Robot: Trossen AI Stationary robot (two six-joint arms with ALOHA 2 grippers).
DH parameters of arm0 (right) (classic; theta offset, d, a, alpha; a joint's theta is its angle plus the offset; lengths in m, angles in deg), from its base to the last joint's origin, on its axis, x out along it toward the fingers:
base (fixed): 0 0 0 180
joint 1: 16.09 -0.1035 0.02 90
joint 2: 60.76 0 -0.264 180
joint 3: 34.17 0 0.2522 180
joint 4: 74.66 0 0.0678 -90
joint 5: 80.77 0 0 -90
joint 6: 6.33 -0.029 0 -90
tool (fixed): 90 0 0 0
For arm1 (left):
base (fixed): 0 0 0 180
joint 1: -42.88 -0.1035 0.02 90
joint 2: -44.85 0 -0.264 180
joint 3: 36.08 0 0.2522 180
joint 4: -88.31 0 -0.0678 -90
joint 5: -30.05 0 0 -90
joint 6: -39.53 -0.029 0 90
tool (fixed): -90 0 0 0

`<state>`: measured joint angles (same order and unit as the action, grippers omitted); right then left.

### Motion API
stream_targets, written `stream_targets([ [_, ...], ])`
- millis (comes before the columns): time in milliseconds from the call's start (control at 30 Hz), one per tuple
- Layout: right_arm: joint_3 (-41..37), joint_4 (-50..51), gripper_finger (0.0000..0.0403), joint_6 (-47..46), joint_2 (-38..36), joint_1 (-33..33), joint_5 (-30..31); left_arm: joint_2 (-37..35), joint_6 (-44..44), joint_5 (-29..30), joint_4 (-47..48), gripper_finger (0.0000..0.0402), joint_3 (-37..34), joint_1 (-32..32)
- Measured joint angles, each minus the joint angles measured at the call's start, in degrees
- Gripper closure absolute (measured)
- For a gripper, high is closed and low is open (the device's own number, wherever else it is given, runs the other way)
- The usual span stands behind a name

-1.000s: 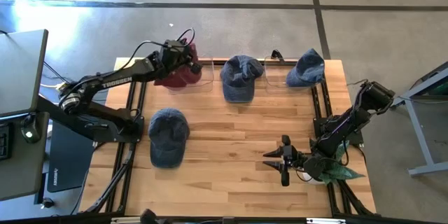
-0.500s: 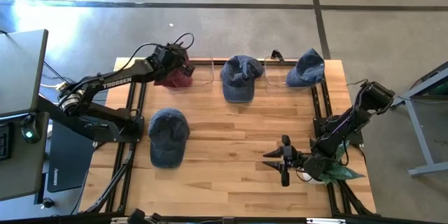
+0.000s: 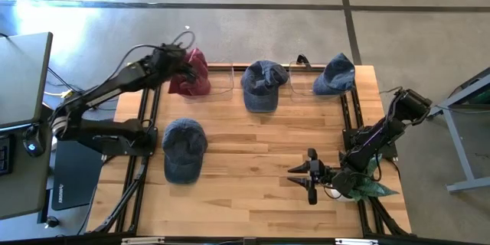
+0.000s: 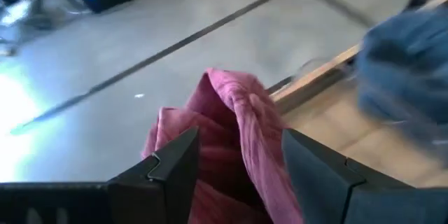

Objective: Pick & Place hat
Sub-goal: Put the red cap into the left transparent bin

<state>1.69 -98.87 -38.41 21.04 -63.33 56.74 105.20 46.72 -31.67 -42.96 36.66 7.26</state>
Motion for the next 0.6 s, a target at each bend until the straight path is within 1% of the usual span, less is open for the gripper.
stream_targets([
  [67,0.0,0.0,0.0285,0.0,0.0,0.0,0.2,-3.0,2.0,-4.8,-0.7,0.0205,-0.1,0.0],
  [133,0.0,0.0,0.0285,0.0,0.0,0.0,0.3,-5.5,2.7,-12.2,-3.7,0.0204,-1.5,0.0],
  [200,0.0,0.0,0.0285,0.1,0.0,0.0,0.5,-6.7,2.5,-19.5,-8.4,0.0204,-3.7,0.9],
  [233,0.0,0.0,0.0285,0.1,0.0,0.0,0.7,-6.7,2.5,-22.2,-11.7,0.0204,-5.2,1.7],
  [333,0.0,0.0,0.0284,0.1,0.0,0.0,1.7,-4.6,3.6,-24.8,-24.0,0.0207,-10.4,4.7],
  [400,0.0,0.0,0.0285,0.4,0.0,0.0,1.8,-1.2,4.0,-23.8,-31.3,0.022,-13.2,6.2],
  [433,0.0,-0.1,0.0285,0.6,0.0,0.0,1.9,0.9,3.6,-22.0,-33.7,0.0229,-13.9,6.2],
  [500,0.0,-0.3,0.0285,1.0,0.0,0.0,2.2,4.9,3.1,-16.1,-35.5,0.0255,-14.0,6.0],
  [567,0.0,-0.5,0.0285,1.1,0.0,0.0,2.3,9.3,1.4,-8.0,-34.4,0.0285,-12.6,4.9],
  [600,0.0,-0.5,0.0285,1.1,0.0,0.0,2.3,11.2,0.5,-4.9,-32.4,0.0302,-11.5,4.2],
])
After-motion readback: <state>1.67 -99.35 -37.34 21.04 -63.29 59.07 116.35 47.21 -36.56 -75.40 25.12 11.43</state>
